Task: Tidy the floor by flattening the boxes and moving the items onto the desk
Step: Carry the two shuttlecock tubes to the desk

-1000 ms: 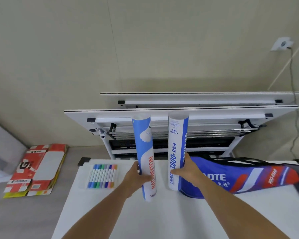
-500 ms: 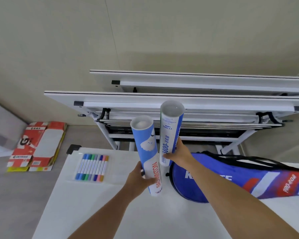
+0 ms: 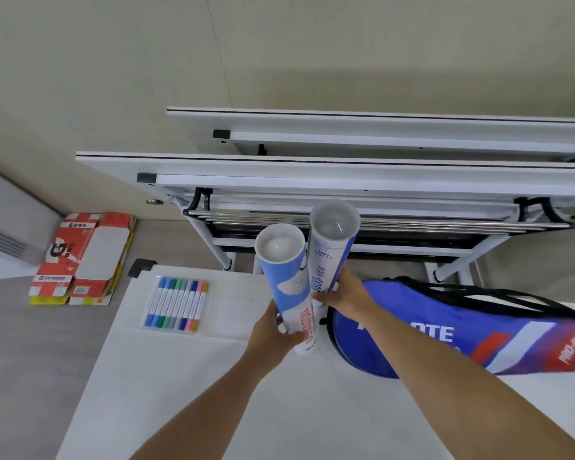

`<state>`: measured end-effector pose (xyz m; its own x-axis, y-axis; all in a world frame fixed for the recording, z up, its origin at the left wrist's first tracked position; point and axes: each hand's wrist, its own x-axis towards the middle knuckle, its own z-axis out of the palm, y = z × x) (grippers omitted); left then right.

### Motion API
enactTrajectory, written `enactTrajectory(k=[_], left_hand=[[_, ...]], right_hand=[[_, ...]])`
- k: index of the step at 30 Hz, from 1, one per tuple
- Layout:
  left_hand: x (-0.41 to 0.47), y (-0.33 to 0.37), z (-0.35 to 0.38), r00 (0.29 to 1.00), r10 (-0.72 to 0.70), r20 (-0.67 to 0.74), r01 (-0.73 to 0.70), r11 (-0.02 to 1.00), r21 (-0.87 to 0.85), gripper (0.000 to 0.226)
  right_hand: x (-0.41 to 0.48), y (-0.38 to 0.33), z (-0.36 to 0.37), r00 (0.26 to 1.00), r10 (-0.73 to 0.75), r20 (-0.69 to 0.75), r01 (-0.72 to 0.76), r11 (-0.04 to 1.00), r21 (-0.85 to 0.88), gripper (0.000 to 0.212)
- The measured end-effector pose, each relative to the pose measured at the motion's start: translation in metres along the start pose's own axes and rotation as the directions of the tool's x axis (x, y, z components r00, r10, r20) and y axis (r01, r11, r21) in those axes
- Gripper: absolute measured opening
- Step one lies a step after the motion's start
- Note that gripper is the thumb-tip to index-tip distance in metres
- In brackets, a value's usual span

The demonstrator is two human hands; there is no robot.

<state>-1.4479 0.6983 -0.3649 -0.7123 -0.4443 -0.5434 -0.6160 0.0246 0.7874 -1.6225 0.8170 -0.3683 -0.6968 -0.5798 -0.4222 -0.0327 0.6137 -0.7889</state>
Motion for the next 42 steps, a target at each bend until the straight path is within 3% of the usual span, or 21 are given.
enactTrajectory(k=[4, 9, 12, 19, 29, 33, 38, 42], left_hand=[[0.000, -0.001, 0.005, 1.000, 0.012, -0.003, -0.012, 1.000, 0.021, 0.068], [-0.002, -0.002, 0.014, 0.998, 0.056, 0.021, -0.057, 0.998, 0.039, 0.066], [-0.005, -0.001, 0.022, 0.995, 0.093, 0.031, -0.094, 0.995, 0.043, 0.061], [-0.012, -0.002, 0.039, 0.973, 0.225, 0.042, -0.225, 0.974, 0.007, 0.056], [-0.012, -0.009, 0.035, 0.965, 0.253, 0.070, -0.259, 0.960, 0.108, 0.053], [-0.015, -0.015, 0.033, 0.968, 0.238, 0.078, -0.249, 0.946, 0.209, 0.059], [-0.030, -0.043, 0.019, 0.989, 0.125, 0.083, -0.148, 0.904, 0.401, 0.087], [-0.055, -0.057, -0.003, 0.996, 0.028, 0.081, -0.061, 0.892, 0.447, 0.074]], right_hand=[[-0.002, 0.002, -0.002, 0.999, 0.020, 0.047, -0.018, 0.999, -0.045, 0.085], [-0.016, 0.015, -0.013, 0.991, 0.111, 0.079, -0.083, 0.951, -0.297, 0.095], [-0.025, 0.032, -0.019, 0.985, 0.166, 0.042, -0.138, 0.917, -0.374, 0.089], [-0.049, 0.060, -0.026, 0.969, 0.243, -0.045, -0.244, 0.911, -0.331, 0.066], [-0.089, 0.070, -0.008, 0.964, 0.254, -0.074, -0.264, 0.905, -0.333, 0.056], [-0.105, 0.065, 0.001, 0.960, 0.264, -0.092, -0.279, 0.908, -0.312, 0.054], [-0.129, 0.053, 0.013, 0.952, 0.299, -0.061, -0.301, 0.890, -0.342, 0.053], [-0.144, 0.040, 0.028, 0.957, 0.287, 0.047, -0.232, 0.849, -0.475, 0.043]])
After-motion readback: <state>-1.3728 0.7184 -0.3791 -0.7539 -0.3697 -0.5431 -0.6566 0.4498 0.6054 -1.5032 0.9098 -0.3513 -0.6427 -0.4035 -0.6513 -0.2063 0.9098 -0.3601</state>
